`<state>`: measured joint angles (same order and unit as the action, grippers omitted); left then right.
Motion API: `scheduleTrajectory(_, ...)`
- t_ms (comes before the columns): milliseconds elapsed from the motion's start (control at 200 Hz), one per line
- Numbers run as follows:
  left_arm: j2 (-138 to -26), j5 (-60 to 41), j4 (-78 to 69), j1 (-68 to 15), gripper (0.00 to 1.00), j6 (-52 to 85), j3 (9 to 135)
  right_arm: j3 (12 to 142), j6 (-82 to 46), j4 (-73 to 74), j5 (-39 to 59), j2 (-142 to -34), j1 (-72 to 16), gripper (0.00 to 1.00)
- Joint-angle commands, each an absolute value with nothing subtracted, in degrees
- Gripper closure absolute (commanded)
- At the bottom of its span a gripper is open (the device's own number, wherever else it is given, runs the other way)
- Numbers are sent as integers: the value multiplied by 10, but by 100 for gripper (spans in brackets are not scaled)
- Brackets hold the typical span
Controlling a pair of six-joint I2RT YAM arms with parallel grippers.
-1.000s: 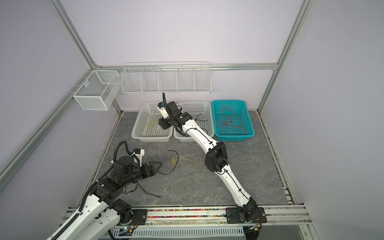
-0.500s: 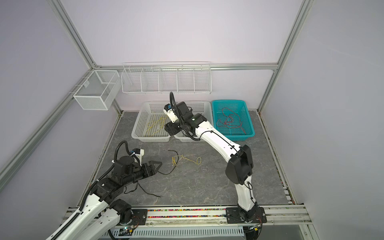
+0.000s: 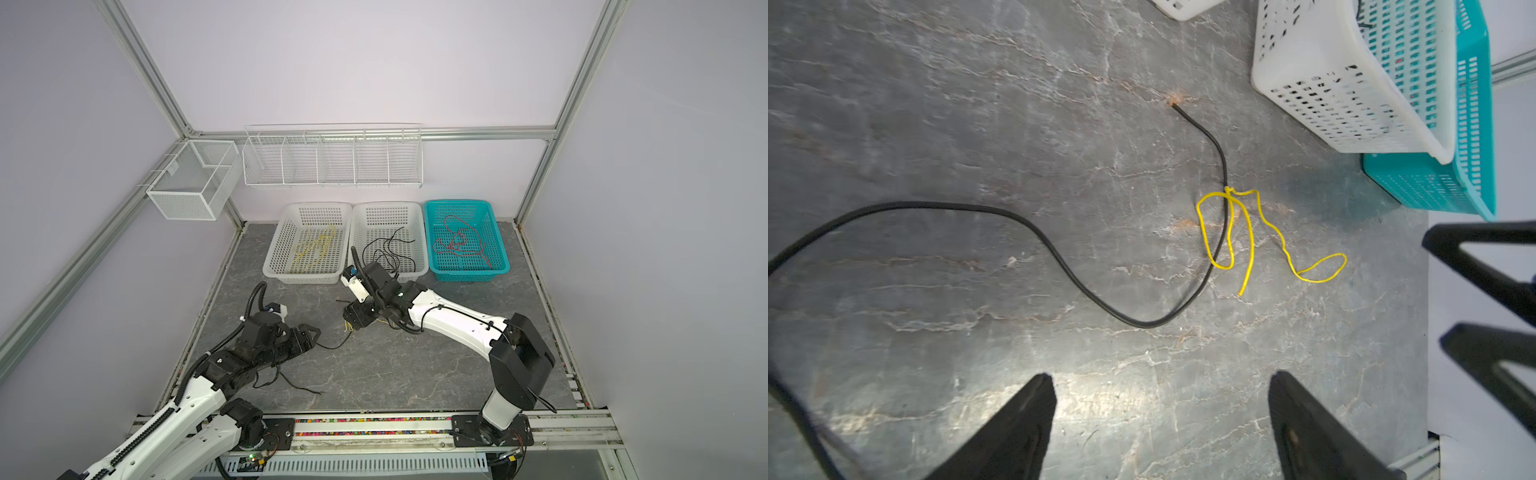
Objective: Untangle the cables
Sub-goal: 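Move the right gripper to the yellow wire on the table and grasp it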
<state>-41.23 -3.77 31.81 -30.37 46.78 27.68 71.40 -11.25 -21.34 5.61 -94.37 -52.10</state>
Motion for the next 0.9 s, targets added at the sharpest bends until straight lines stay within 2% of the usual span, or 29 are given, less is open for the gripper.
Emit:
scheduleTrajectory(0,-396,7,339,-303,18,490,270,709,-145,-166,45,-973,-536,29)
scheduleTrajectory(370,-375,34,364,-303,19,488,264,774,-170,-190,5,-1094,-542,40)
scheduleTrajectory(665,-373,36,357,-303,19,484,255,796,-171,-194,-1,-1135,-540,70)
scheduleTrajectory(810,-373,36,353,-302,19,485,249,801,-170,-198,3,-1145,-540,76)
scheduleTrajectory(895,-374,37,350,-303,19,484,246,802,-169,-201,5,-1149,-540,84)
